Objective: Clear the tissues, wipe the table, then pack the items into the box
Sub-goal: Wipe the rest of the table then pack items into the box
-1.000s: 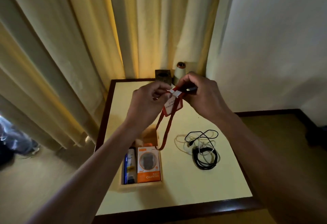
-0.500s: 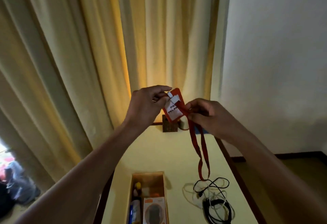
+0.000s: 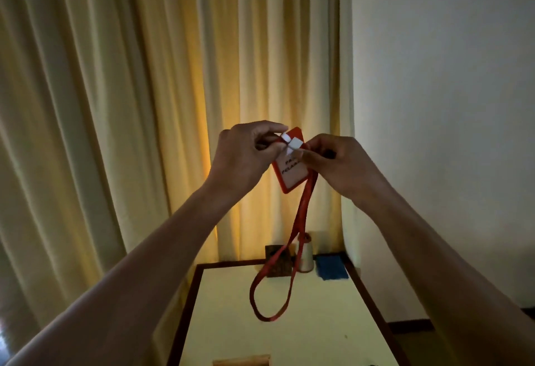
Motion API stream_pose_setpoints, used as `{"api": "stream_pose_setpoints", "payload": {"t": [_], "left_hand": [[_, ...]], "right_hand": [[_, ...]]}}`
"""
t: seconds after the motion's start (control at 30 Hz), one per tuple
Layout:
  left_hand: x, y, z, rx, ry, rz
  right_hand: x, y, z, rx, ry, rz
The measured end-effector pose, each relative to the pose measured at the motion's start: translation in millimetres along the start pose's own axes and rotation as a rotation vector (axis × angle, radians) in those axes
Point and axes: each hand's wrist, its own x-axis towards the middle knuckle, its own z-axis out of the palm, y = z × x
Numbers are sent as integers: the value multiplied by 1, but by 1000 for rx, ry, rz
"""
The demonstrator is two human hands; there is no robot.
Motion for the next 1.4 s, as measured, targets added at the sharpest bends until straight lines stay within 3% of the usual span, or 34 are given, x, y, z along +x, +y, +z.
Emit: {"api": "stream_pose_setpoints", "payload": {"t": [0.2, 0.3, 0.47, 0.57, 0.67, 0.83, 0.97, 1.13, 1.23, 1.4], "left_hand": [[-7, -20, -6, -213, -155, -184], [-13, -32, -4, -185, -147, -152], [-1, -36, -20, -148, -69, -145], [9, -36, -35, -127, -143, -148], [17, -35, -43, -81, -232, -173], [22, -30, -43, -66, -410, -183], [16, -34, -37, -15, -459, -124], [7, -49, -26, -212, -444, -164], [-2, -61, -18, -321, -443, -222], [-20, -71, 3, -616, -211, -380]], "right_hand": [[16, -17, -5, 197, -85, -44], [19, -21, -7, 202, -133, -46], [30, -29, -10, -119, -165, -60], [36, -36, -12, -339, -174, -136], [45, -37, -16, -381, -269, -127], [51, -31, -17, -183, -404, -3], [50, -21, -9, -64, -525, 100], [39, -8, 4, 248, -617, 165], [33, -3, 21, 303, -551, 180], [16, 6, 50, 488, -444, 235]]}}
